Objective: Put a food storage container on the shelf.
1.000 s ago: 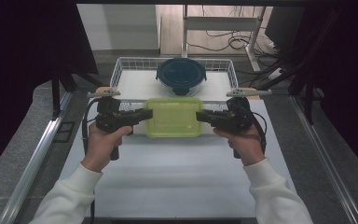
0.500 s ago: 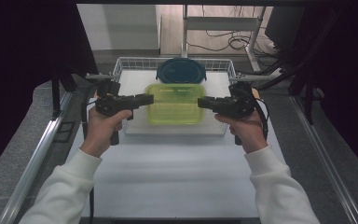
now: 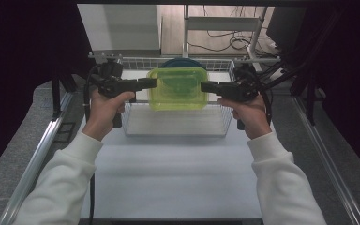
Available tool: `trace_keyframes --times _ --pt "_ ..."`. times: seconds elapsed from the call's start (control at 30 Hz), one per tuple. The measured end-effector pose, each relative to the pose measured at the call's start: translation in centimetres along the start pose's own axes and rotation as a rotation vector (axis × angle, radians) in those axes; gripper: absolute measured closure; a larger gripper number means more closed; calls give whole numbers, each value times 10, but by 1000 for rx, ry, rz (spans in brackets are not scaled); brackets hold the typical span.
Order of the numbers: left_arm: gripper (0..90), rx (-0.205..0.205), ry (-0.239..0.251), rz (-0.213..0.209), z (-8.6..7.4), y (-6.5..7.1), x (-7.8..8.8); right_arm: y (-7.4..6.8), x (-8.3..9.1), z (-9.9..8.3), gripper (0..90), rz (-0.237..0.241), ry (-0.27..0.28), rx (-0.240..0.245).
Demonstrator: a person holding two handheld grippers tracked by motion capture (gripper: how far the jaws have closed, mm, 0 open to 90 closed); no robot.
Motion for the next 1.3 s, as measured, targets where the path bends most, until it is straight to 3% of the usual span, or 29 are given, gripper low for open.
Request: trace_keyframes --times 0.17,0.47,0.67,1.03,1.27,1.3 --pt "767 -16 6 -4 18 2 -3 7 3 16 781 -14 11 -2" --pt "766 -31 -3 12 37 -1 -11 15 3 32 781 -25 23 -18" --pt "767 -19 -9 7 50 -6 -18 21 1 44 781 -32 27 -27" --pt "770 39 -29 -8 62 -21 -33 38 -9 57 780 -33 -3 -89" --pt "773 64 -54 18 60 -30 -44 50 -19 55 780 -29 -32 -143" --pt "774 107 -46 -2 62 -32 -47 57 -22 55 781 -16 -28 -184"
Point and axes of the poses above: each handheld gripper's, and its own axes: x roughly backward along the jaws, z roughly out of its top, y roughly to its right, the point moved 5 cm from there along -x, roughly forward along the jaws, and after that the axes turned 8 degrees about z, right-handed, at the moved point
